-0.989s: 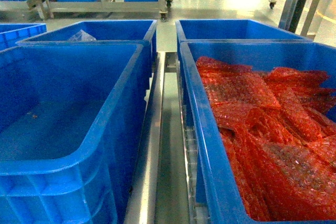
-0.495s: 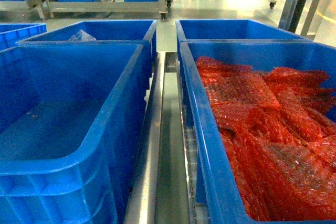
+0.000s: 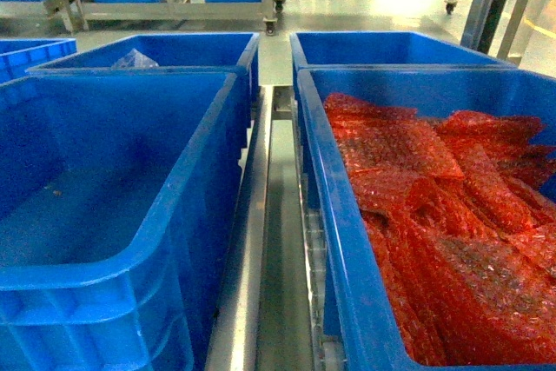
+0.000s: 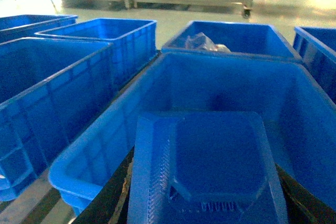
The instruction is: Pick blue part to blue bin on bottom shelf
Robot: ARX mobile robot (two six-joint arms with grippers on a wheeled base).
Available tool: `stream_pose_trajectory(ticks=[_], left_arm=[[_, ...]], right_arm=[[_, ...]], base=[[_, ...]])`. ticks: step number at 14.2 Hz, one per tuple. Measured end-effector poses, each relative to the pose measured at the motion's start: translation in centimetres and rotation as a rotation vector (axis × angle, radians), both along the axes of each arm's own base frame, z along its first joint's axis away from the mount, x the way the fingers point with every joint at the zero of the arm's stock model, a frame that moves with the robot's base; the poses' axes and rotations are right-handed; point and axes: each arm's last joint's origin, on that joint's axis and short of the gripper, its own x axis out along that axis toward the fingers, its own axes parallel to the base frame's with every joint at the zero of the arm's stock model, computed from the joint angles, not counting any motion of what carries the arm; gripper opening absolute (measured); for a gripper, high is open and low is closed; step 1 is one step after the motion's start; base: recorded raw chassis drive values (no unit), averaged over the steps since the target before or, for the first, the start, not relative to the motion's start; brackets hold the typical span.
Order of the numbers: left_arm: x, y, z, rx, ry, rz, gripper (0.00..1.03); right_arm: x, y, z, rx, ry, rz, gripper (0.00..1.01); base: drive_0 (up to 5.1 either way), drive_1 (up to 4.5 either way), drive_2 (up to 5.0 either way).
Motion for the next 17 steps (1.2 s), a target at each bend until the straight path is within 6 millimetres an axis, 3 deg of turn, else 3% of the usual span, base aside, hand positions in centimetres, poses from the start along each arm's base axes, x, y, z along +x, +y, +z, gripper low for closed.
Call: stream_pose_trajectory(ticks=[2,6,8,12,16,17], left_arm=[[0.7,0.0,0.7,-0.029,-0.045,0.000,0.44],[8.2,0.0,2.1,-0.040,-0.069,-0.081,0.44],[10.9,-0.3,1.1,-0.055,0.018,-0.116,0.44],[10.7,-0.4,2.6,-0.081,-0.044,-0.109,1.00],[10.4,0.0,2.5,-0.066,-0.120,-0.207,0.88],[9.4,0.5,1.6,-0.031,-0.132,-0.272,0.75]], right_arm=[[0.0,0.0,0.0,0.000,-0.001,0.001,0.98],[0.0,0.0,0.0,0.000,-0.001,0.001,0.98],[0.0,0.0,0.0,0.000,-0.001,0.001,0.98],[0.0,0.0,0.0,0.000,0.000,0.001,0.98],[0.0,0.0,0.0,0.000,-0.001,0.001,0.98],[0.0,0.0,0.0,0.000,0.000,0.000,0.98]], base=[[0.0,0.00,0.0],[0.0,0.00,0.0],[0.0,0.00,0.0],[0.0,0.00,0.0],[0.0,0.00,0.0],[0.0,0.00,0.0]])
